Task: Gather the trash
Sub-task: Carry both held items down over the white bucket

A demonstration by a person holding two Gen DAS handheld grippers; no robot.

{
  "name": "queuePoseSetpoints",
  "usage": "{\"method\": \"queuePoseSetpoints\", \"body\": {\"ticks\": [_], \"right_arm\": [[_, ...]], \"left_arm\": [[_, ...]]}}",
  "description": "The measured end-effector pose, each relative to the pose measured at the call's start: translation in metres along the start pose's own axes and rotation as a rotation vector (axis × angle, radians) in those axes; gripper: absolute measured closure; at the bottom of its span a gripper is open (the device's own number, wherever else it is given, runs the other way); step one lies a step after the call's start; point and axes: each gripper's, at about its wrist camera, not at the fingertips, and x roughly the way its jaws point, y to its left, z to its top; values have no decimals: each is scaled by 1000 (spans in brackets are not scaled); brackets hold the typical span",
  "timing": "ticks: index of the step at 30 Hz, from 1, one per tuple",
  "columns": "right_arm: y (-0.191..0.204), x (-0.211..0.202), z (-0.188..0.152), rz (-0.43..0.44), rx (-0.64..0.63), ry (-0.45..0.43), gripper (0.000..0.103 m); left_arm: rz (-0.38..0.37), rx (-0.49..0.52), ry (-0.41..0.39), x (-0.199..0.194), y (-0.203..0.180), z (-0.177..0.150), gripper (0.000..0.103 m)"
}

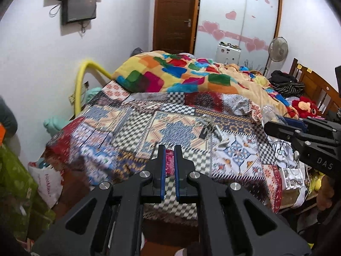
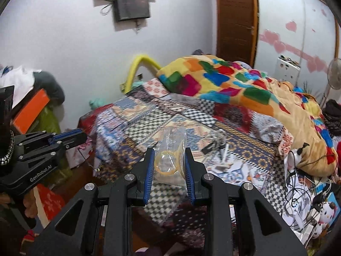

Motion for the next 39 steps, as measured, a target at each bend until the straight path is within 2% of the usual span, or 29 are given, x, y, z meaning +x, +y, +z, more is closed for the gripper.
{"method": "queuePoseSetpoints", "body": {"ticks": [8,21,28,39], "right_arm": [[55,4,-19,69,-53,32,79],[131,43,-55,179,-119,142,79],[165,80,-76,227,-155,242,79],[209,148,-110,304,-189,437,79]], "left_arm": [[39,-68,36,-22,45,-47,98],[105,-212,103,-38,120,-117,98],[132,-298,173,-27,158,-155,98],[178,-404,295,9,193,-212,98]]}}
